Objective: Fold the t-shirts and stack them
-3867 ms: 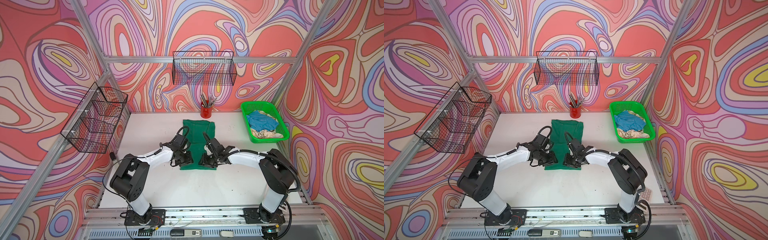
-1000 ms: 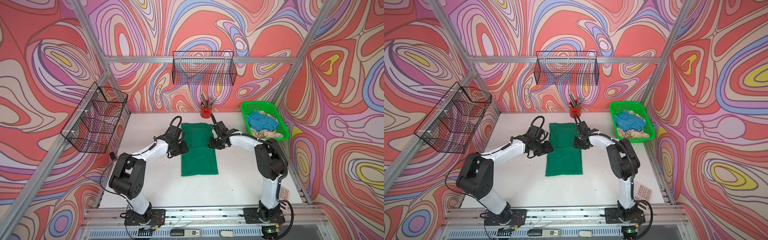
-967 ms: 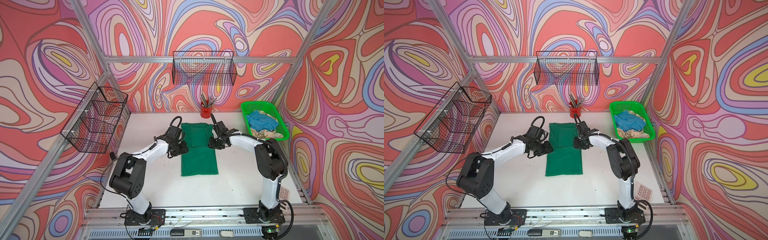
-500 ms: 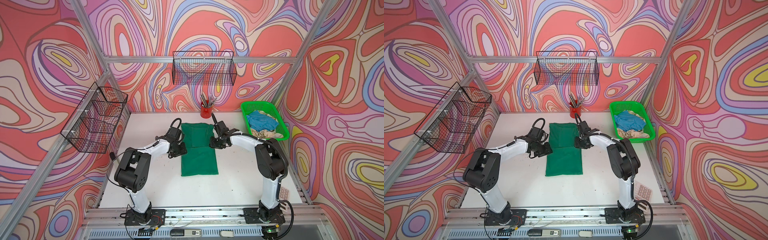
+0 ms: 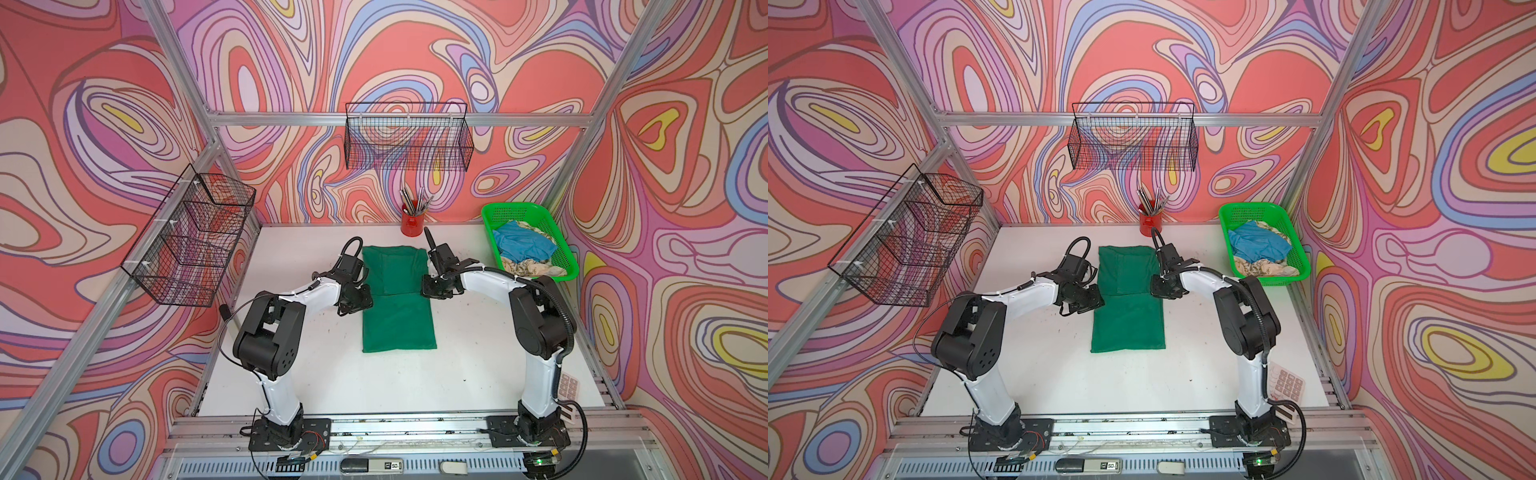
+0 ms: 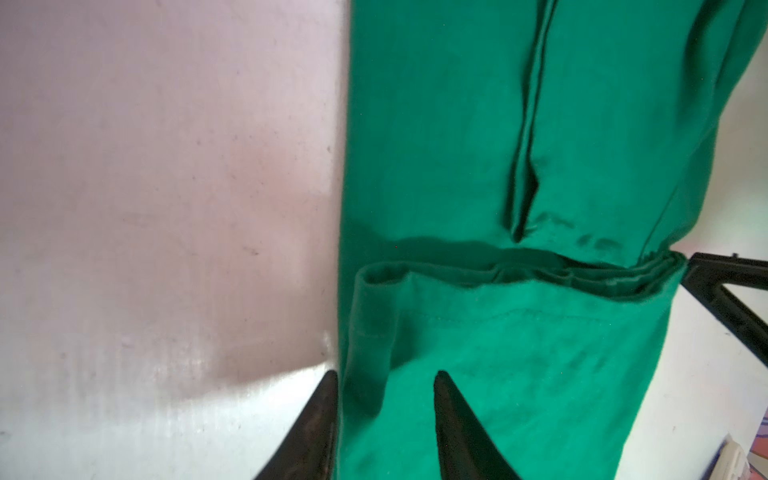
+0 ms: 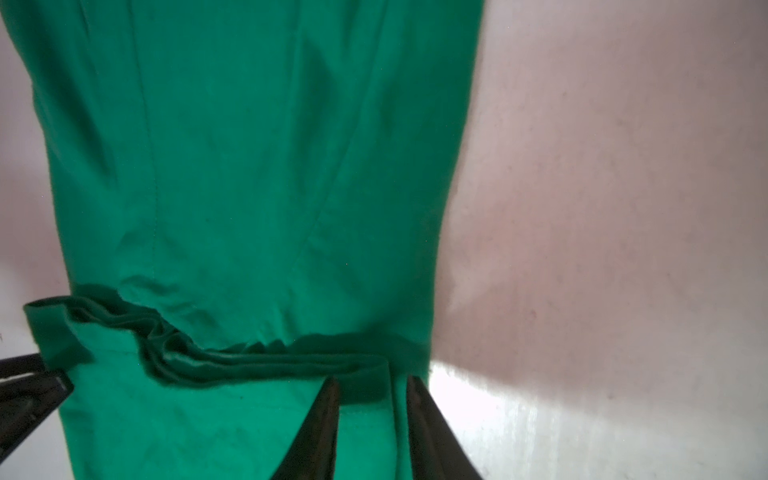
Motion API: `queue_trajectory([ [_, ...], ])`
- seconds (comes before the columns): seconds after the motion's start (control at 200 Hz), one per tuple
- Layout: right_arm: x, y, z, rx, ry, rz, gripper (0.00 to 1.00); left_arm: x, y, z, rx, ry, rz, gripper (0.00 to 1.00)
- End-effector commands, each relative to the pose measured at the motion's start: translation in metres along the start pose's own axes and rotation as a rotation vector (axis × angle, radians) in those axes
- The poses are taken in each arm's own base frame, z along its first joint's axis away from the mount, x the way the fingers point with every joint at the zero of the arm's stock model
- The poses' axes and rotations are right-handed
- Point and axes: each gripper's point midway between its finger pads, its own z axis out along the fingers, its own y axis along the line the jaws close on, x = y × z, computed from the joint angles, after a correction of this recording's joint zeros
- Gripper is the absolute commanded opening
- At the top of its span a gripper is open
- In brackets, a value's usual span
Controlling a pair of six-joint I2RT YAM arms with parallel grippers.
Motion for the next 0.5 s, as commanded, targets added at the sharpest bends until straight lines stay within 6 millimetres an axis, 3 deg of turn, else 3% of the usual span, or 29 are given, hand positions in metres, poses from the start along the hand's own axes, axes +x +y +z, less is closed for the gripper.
queue_trajectory([
  [0.0,0.004,-0.006,0.01,0.002,0.015,0.004,0.27,-0.013,0.002,0.002,-0.011,-0.029,0.0,0.4],
  [0.315,0.006,-0.008,0.012,0.004,0.019,0.01,0.09,-0.019,0.0,0.005,-0.009,-0.039,-0.009,0.38],
  [0.496,0.003,-0.008,0.005,0.003,0.008,0.011,0.05,-0.026,-0.003,0.002,-0.012,-0.058,-0.007,0.32],
])
